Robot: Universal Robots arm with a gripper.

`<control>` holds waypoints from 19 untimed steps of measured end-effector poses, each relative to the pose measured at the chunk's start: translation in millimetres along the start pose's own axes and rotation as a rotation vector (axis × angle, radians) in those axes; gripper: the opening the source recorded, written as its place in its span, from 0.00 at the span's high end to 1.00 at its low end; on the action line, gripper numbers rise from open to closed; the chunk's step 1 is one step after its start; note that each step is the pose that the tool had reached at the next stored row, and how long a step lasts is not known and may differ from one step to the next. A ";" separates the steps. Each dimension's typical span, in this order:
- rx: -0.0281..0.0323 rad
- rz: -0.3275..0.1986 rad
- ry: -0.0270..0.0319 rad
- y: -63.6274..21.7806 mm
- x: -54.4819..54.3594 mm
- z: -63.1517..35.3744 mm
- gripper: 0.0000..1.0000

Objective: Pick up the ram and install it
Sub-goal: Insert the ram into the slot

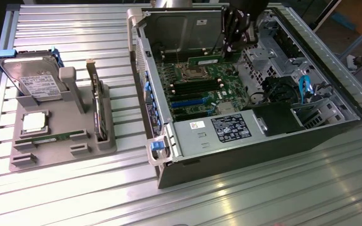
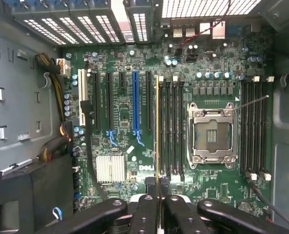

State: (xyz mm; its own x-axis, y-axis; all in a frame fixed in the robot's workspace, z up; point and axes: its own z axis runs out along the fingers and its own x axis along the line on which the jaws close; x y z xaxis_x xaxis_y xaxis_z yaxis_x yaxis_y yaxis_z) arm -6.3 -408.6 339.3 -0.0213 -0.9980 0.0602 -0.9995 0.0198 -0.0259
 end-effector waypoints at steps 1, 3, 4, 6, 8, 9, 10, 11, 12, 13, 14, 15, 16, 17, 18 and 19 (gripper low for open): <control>0.0000 0.000 -0.0001 0.1 -0.1 1.8 0.88; 0.0001 0.000 -0.0002 0.2 -0.4 6.3 0.88; 0.0000 0.000 -0.0002 0.2 -0.6 8.8 0.88; 0.0001 0.000 -0.0001 0.4 -0.8 13.2 0.88; 0.0001 0.000 -0.0001 0.5 -1.0 16.8 0.88; 0.0000 0.000 -0.0001 0.5 -1.1 18.4 0.88; 0.0000 0.000 0.0000 0.6 -1.3 20.4 0.88; 0.0001 0.000 -0.0001 0.7 -1.4 23.3 0.88; 0.0001 0.000 -0.0002 0.7 -1.6 25.8 0.88; 0.0000 0.000 -0.0001 0.8 -1.7 27.6 0.88; 0.0001 0.000 -0.0001 0.8 -1.9 30.4 0.88; 0.0000 0.000 0.0000 0.9 -2.0 32.6 0.88; 0.0000 0.000 -0.0001 1.0 -2.2 36.3 0.88; 0.0001 0.000 -0.0001 1.1 -2.4 38.6 0.88; 0.0000 0.000 0.0000 1.1 -2.5 40.6 0.88; 0.0000 0.000 0.0000 1.1 -2.6 42.4 0.88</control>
State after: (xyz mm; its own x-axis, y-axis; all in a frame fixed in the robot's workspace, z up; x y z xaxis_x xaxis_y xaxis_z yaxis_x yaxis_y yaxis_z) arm -6.3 -408.6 296.8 -0.0213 -0.9980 0.0602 -0.9995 0.0198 -0.0260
